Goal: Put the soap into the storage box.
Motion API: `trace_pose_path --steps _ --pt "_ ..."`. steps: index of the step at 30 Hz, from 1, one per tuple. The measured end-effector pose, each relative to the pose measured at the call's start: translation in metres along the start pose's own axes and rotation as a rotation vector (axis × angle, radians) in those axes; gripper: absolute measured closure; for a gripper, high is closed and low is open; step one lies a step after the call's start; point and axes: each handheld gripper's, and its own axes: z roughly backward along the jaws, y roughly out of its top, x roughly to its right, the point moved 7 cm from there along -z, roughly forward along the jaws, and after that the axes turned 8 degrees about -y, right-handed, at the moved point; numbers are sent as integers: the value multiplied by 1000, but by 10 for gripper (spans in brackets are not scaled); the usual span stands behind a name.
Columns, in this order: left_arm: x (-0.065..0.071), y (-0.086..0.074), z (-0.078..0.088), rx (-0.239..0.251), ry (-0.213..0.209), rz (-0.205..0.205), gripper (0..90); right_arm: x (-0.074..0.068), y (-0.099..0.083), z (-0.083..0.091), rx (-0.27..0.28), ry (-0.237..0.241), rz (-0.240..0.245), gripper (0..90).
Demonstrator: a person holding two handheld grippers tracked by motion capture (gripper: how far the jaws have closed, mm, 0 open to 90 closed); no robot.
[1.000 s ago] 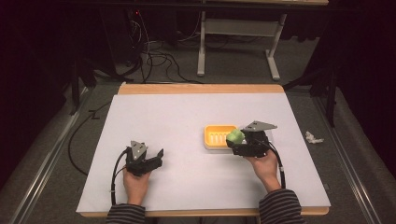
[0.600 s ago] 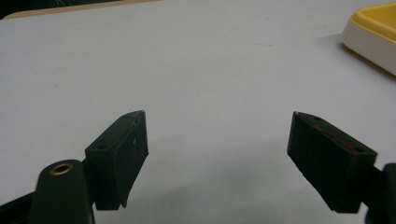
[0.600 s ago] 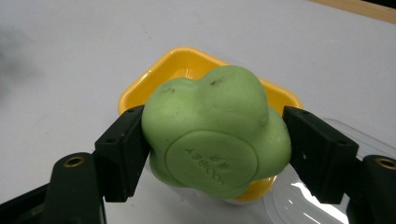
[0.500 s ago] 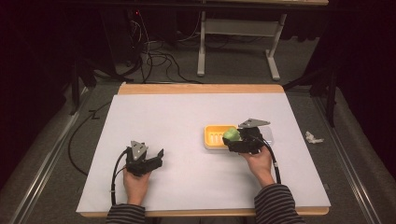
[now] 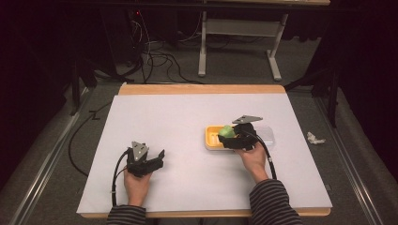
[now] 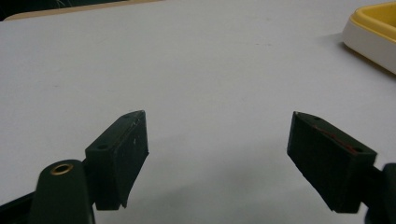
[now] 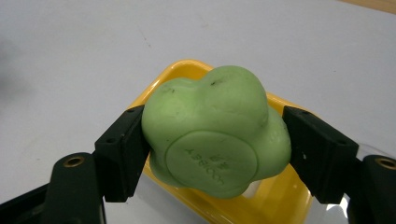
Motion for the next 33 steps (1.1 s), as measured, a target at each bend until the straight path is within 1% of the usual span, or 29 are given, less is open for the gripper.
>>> trace_pose_path --steps 5,8,11,15,16,20,23,24,26,30,33 --pt "0 0 0 3 0 -1 210 -2 -1 -8 -13 -4 -5 272" --pt "0 0 0 2 1 -5 211 -3 -2 -11 -29 -8 4 272" --pt "0 0 0 2 3 -8 212 -3 -3 -12 -35 -12 2 272" --pt "0 0 0 1 4 -7 212 -2 -4 -15 -45 -22 6 272" --pt "0 -1 0 -2 4 -11 213 -3 -6 -17 -53 -33 12 271" --pt "0 -2 -1 -7 4 -14 218 -6 -7 -23 -57 -26 0 271" --pt "0 -1 -1 -2 7 -7 215 -9 -6 -26 -53 -22 5 271" --pt "-1 -1 -1 -8 11 -11 215 -10 -6 -26 -55 -21 7 270" --pt "-1 -1 -1 -4 12 -9 214 -11 -6 -26 -60 -31 11 270" --pt "0 -1 -1 -1 8 -8 211 -11 -6 -26 -61 -29 9 270" --pt "0 -1 -1 -2 2 -4 211 -11 -6 -28 -53 -34 18 268"
